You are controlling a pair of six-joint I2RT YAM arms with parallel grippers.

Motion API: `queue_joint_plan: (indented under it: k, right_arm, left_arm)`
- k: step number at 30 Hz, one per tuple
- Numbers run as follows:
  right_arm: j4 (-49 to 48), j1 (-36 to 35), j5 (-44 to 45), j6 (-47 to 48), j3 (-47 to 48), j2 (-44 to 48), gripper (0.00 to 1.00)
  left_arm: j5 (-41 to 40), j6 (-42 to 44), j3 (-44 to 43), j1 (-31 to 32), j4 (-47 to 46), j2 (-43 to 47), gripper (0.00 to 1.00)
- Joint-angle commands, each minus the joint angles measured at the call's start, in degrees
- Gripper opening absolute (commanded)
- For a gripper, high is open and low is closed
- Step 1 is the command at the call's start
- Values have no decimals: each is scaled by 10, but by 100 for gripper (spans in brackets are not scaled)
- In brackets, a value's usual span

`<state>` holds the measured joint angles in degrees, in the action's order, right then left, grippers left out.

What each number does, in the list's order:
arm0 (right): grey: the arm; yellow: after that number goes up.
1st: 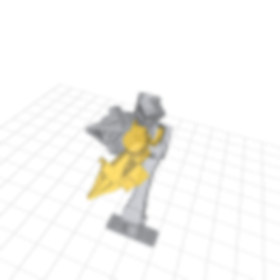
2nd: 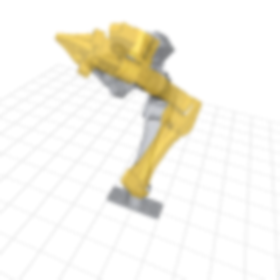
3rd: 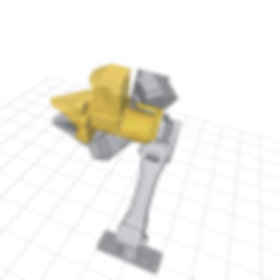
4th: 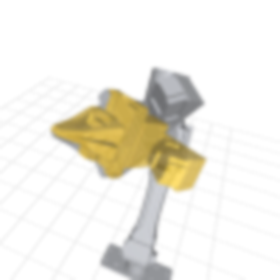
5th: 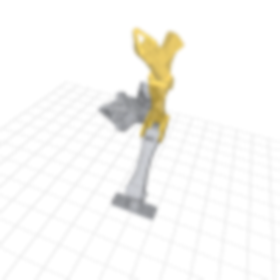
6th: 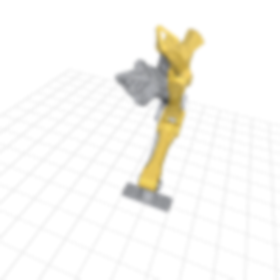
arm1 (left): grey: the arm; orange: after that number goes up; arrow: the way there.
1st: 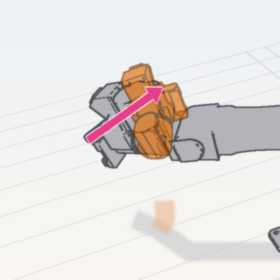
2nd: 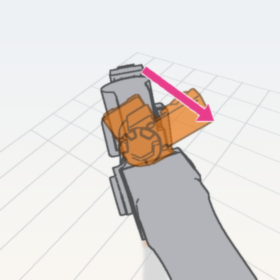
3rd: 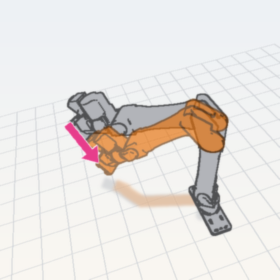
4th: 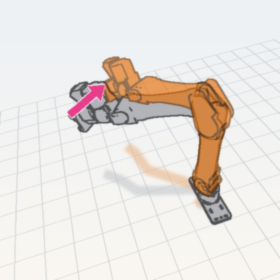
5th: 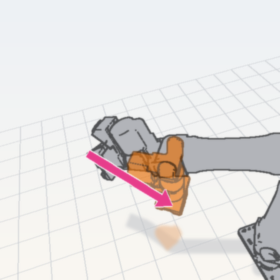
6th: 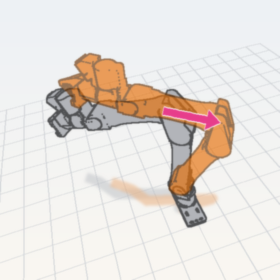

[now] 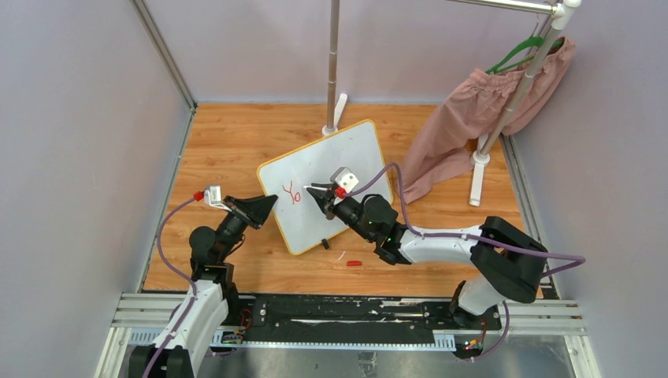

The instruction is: Write a sentence on the whiteboard

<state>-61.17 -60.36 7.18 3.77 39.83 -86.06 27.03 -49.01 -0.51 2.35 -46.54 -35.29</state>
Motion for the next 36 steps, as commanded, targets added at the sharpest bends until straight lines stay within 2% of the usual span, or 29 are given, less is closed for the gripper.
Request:
queue_joint_plan:
  k: [1,20,36]
  right_arm:
    - [-10,5,-10,-13,3,-11,0]
    - [-1,6,-5,-23,2,-35,0]
    - [-9,6,5,-48,-45,-21,0]
  left_arm:
    - [-15,5,90,-2,-10,5,0]
    - [-15,3,90,-2,-10,7,0]
    - [-17,4,90,-2,-10,9,0]
